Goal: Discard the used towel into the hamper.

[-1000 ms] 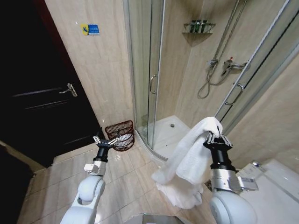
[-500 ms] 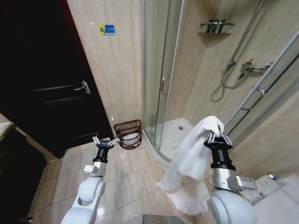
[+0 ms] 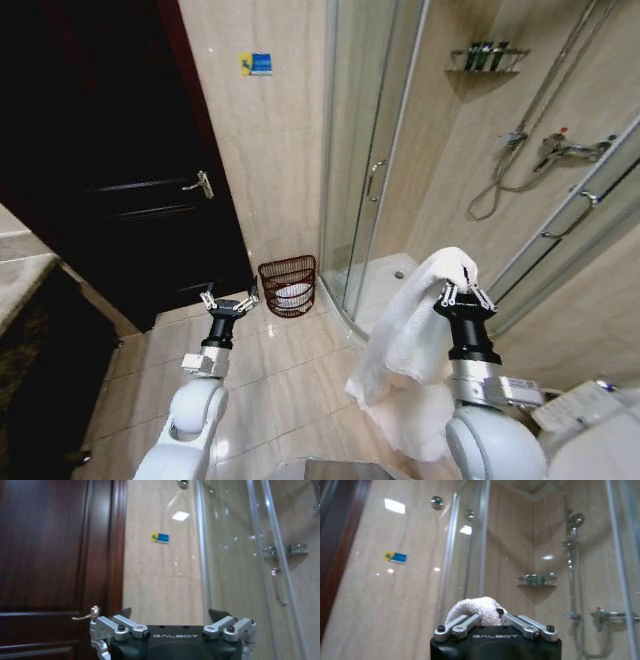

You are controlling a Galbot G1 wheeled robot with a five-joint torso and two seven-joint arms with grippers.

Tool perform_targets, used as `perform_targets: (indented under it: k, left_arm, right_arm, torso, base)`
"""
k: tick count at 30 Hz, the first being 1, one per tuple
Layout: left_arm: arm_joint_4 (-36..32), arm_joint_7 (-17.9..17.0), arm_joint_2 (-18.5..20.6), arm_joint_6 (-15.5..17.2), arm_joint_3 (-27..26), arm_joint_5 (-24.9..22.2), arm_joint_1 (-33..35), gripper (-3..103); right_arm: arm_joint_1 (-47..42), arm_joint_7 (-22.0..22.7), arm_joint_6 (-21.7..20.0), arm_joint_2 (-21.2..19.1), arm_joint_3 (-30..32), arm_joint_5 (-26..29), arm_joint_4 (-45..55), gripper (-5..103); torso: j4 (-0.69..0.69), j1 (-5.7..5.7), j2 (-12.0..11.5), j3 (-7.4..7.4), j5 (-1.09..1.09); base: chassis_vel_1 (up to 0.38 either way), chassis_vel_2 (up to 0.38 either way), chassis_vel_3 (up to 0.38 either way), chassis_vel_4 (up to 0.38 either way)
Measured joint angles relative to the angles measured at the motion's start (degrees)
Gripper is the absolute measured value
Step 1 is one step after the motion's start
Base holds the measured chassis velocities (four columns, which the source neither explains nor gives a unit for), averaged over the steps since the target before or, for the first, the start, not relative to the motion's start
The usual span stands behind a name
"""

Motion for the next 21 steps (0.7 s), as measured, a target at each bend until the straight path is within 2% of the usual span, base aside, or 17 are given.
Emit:
perform_targets:
  k: [7,9,12,21]
  left_arm:
    - [0.09,0.00,-0.02,-0.37,-0.11,-0.01,0.22,100]
    - [0.22,-0.01,-0.07,-0.55,-0.07,0.04,0.22,100]
    - [0.42,-0.01,-0.09,-0.72,-0.06,0.13,0.20,100]
    - [0.79,0.02,-0.11,-1.26,-0.05,0.30,0.15,100]
  right_arm:
    - [0.47,-1.81,1.34,0.27,-0.26,0.03,-1.07,3]
    - [0.66,-1.81,1.52,0.17,-0.12,0.70,-1.52,3]
    - [0.66,-1.81,1.71,0.03,0.14,1.12,-1.84,3]
    - [1.02,-2.03,2.27,0.07,0.07,1.23,-2.66,3]
  torso:
    - [0.01,-0.01,0.00,0.00,0.00]
    - [-0.01,-0.02,0.01,-0.01,-0.07]
    - [0.02,-0.02,0.01,-0.01,-0.01]
    - [-0.02,0.00,0.00,0.00,0.02]
  base:
    - [0.268,0.264,-0.273,-0.264]
    - [0.171,0.121,-0.184,-0.160]
    - [0.133,0.064,-0.088,-0.117]
    - [-0.072,-0.032,0.047,0.033]
